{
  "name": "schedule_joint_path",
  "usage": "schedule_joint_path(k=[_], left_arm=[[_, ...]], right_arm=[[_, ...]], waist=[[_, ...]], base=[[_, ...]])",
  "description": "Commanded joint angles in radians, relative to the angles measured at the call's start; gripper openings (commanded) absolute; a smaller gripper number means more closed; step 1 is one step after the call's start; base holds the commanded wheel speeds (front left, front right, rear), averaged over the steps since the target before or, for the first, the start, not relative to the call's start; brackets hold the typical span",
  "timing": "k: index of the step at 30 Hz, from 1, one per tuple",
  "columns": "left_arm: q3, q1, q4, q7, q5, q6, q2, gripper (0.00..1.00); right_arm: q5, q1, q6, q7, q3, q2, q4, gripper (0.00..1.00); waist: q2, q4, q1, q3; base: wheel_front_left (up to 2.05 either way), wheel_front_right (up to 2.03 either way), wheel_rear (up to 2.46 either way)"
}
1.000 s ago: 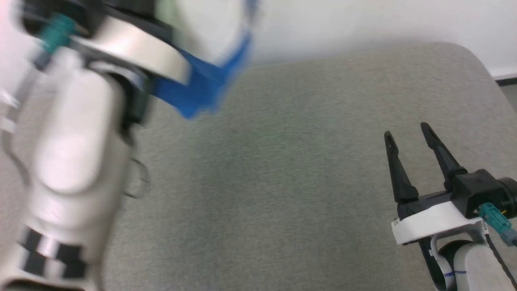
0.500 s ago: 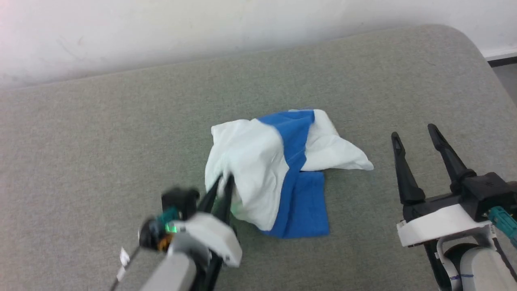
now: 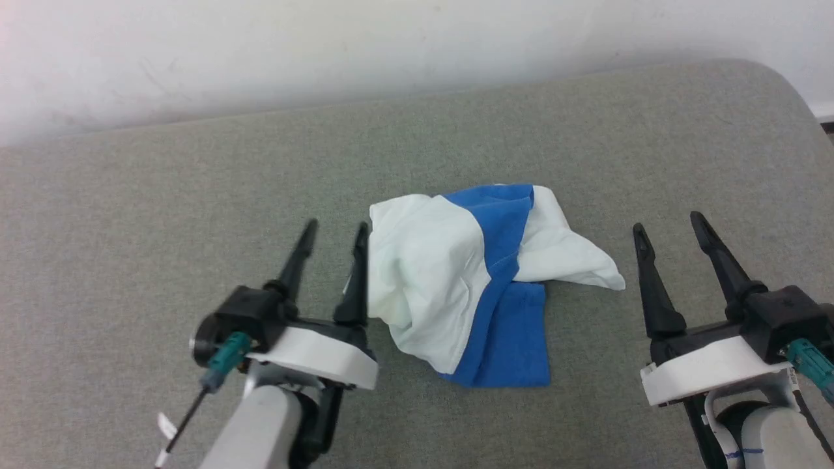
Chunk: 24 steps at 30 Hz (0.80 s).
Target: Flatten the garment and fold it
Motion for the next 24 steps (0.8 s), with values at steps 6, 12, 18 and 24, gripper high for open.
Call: schedule_joint_path(k=[6,12,18,24], left_arm=[[0.106,0.066,-0.076,-0.005,0.043,0.044,0.060,1.00],[0.187,0.179,-0.102,0.001,0.015,0.078,0.118,1.00],[0.222,0.270,-0.157,0.026,0.001,0.092,0.163,1.00],[0.208,0.286,-0.207,0.053,0.011,0.097,0.176,1.00]], right_arm=[[-0.003,0.032,-0.001,0.012,0.007,0.003,0.002,1.00],[-0.002,0.066,-0.001,0.028,0.008,0.003,-0.004,1.00],[0.008,0.095,-0.001,0.046,0.004,0.003,-0.011,1.00],[0.034,0.092,-0.001,0.067,0.003,0.003,0.007,1.00]], waist=[[-0.0001,0.015,0.0000,-0.050],[-0.0001,0.027,0.0000,-0.083],[-0.0001,0.052,0.0000,-0.103],[-0.0001,0.081,0.0000,-0.099]], base=[[0.00,0.00,0.00],[0.00,0.00,0.00],[0.00,0.00,0.00],[0.00,0.00,0.00]])
